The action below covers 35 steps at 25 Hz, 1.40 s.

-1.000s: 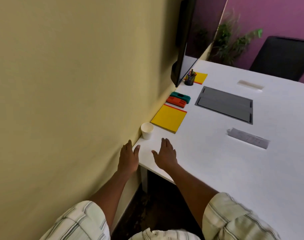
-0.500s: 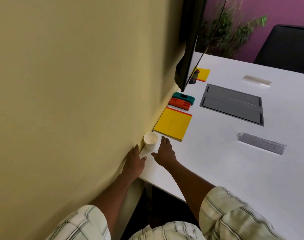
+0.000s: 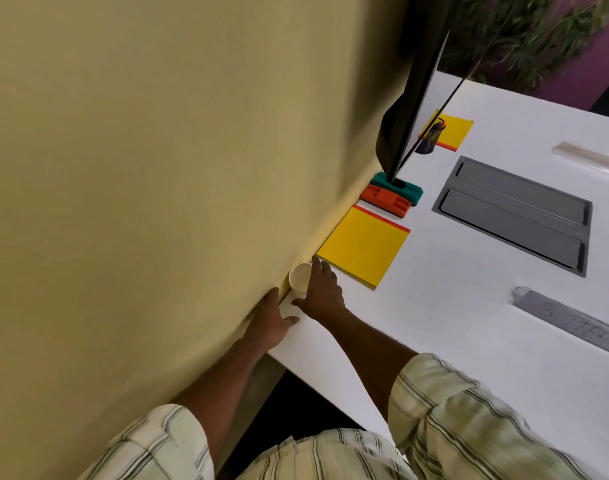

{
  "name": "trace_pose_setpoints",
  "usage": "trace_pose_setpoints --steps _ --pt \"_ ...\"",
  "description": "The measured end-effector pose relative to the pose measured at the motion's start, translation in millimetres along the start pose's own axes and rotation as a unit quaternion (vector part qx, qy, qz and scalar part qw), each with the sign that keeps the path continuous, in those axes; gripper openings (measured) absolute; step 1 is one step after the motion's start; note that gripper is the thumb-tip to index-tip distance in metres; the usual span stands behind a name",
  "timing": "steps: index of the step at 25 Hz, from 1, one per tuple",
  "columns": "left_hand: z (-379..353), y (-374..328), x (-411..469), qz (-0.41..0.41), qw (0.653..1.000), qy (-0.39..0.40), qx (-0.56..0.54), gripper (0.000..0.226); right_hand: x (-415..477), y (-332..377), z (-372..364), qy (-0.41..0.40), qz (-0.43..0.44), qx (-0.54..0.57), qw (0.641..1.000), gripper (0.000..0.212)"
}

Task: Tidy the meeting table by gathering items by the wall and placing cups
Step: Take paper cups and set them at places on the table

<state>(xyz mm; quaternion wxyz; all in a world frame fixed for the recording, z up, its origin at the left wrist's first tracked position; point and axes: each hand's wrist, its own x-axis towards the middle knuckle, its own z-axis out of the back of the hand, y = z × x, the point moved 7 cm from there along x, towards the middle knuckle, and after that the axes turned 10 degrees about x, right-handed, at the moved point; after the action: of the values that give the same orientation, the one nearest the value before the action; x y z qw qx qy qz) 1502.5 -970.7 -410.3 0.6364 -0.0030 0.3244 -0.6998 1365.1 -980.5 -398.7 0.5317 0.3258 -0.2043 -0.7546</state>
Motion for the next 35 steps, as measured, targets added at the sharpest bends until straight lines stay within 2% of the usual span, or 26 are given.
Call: trace_pose_setpoints --steps 3,10,18,21,25,27,28,29,31,33,35 --pt "-2.9 -4.4 1.9 0.005 1.000 -0.002 -0.018 0.085 5.9 1.2 -0.3 0.014 0.016 -0.009 1.000 0.111" --pt "-7.7 -1.2 4.3 0.029 0.999 -0.010 -0.028 0.091 9.8 -5.2 0.6 0.011 0.033 0.026 0.999 0.083" --pt "-8.4 -6.1 9.9 0.026 0.999 -0.019 -0.042 0.097 -4.9 -0.7 23.8 -0.025 0.038 0.084 0.995 0.084" --pt "-7.4 -31.2 2.9 -0.016 0.997 -0.033 -0.066 0.100 -14.3 2.1 40.6 -0.028 0.041 0.092 0.995 0.086" --pt "3.4 -71.7 -8.2 -0.165 0.981 -0.072 -0.070 0.091 -40.4 4.0 62.7 -0.037 0.045 0.098 0.993 0.078" --pt "7.6 -82.5 -17.6 -0.232 0.969 -0.081 -0.029 0.064 -59.5 3.5 72.4 -0.056 0.031 0.100 0.993 0.074" --pt "6.0 -87.1 -21.4 -0.254 0.963 -0.066 -0.059 0.047 -68.4 2.4 74.8 -0.061 0.019 0.107 0.992 0.074" --pt "5.8 -88.7 -23.8 -0.255 0.959 -0.047 -0.115 0.042 -76.7 1.4 76.1 -0.068 0.008 0.112 0.991 0.073" --pt "-2.4 -92.5 -32.6 -0.280 0.941 -0.002 -0.189 0.049 -98.4 -0.1 78.0 -0.099 -0.014 0.116 0.988 0.071" --pt "-7.9 -97.1 -46.8 -0.307 0.941 -0.032 -0.137 0.042 -122.1 -5.6 79.2 -0.142 -0.042 0.133 0.980 0.073" --pt "-20.0 -100.5 -71.2 -0.342 0.933 -0.024 -0.109 0.052 -151.6 -14.9 78.1 -0.169 -0.078 0.147 0.972 0.080"
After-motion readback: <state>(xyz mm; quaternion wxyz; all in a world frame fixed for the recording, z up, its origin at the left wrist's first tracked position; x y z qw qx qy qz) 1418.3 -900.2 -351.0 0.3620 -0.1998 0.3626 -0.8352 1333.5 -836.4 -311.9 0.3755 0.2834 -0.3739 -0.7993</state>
